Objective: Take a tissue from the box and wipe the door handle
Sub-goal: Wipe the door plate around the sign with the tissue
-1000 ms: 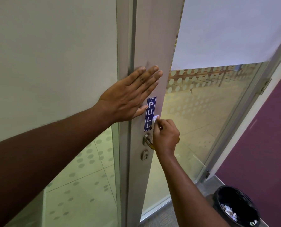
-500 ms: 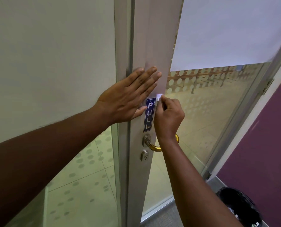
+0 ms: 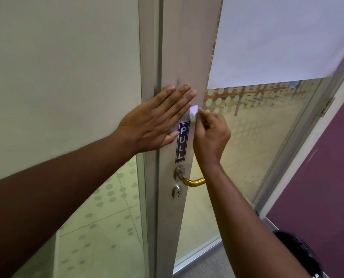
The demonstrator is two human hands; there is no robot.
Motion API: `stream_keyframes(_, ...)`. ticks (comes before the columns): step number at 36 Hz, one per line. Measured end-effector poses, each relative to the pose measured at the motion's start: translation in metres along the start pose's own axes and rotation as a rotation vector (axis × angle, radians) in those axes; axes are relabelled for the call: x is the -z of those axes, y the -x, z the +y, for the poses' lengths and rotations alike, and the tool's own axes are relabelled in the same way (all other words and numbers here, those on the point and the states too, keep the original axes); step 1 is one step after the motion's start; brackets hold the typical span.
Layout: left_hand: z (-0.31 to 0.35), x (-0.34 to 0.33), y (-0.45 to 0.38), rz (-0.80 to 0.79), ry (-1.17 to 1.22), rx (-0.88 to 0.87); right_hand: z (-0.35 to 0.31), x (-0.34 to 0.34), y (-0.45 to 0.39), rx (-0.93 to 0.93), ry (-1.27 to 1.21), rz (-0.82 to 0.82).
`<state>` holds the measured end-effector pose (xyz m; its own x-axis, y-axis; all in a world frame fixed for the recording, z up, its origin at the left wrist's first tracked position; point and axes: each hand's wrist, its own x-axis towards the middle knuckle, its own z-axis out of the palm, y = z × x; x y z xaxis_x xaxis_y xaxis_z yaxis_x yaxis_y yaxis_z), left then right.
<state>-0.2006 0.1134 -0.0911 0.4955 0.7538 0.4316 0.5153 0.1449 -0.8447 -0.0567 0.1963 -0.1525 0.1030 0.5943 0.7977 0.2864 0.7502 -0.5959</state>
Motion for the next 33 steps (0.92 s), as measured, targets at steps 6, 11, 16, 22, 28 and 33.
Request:
stream_keyframes(6,0.001,-0.002,0.0,0.018,0.016,-0.008,0.008,-0.009,0.003,0.146,0.104,-0.006)
stream_keyframes(11,0.001,-0.001,-0.001,-0.007,0.026,0.003,0.025,-0.008,0.027,0.114,0.14,-0.053)
stream_keyframes(16,-0.001,0.004,-0.001,-0.028,0.02,0.007,0.035,-0.002,0.037,0.072,0.161,-0.111)
stream_keyframes(22,-0.001,0.004,0.0,-0.036,0.015,0.006,0.058,0.025,0.022,-0.31,0.055,-0.301)
stream_keyframes(28,-0.001,0.004,0.0,-0.023,0.027,0.0,0.09,0.067,-0.014,-0.471,0.077,-0.407)
stream_keyframes(33,-0.001,0.003,0.001,-0.021,0.031,0.003,0.111,0.076,-0.023,-0.267,0.439,-0.708)
